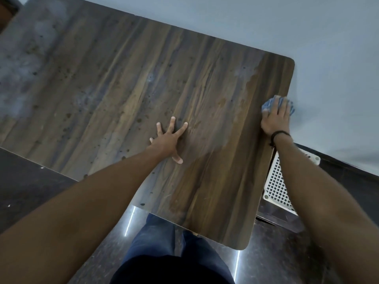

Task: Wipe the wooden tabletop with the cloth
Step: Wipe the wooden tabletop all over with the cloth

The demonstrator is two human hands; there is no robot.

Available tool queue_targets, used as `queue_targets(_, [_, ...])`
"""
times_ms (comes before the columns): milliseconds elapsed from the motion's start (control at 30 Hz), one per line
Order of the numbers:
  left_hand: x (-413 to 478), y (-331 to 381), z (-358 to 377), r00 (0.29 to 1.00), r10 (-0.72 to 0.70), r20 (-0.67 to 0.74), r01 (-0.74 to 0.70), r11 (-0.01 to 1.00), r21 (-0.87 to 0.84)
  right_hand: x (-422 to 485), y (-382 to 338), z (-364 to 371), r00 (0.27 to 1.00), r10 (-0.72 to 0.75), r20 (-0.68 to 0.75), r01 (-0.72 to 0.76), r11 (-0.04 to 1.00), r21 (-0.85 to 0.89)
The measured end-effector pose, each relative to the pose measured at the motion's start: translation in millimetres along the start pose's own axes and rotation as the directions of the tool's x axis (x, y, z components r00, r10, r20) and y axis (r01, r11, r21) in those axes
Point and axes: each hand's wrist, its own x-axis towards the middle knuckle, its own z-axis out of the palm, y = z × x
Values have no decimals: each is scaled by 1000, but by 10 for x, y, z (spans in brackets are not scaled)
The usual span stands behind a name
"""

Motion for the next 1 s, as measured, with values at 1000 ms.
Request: queue_targets(1000, [10,-426,-22,997,74,-13,-73,993,88,-1645,-718,688,826,-550,125,563,813,-150])
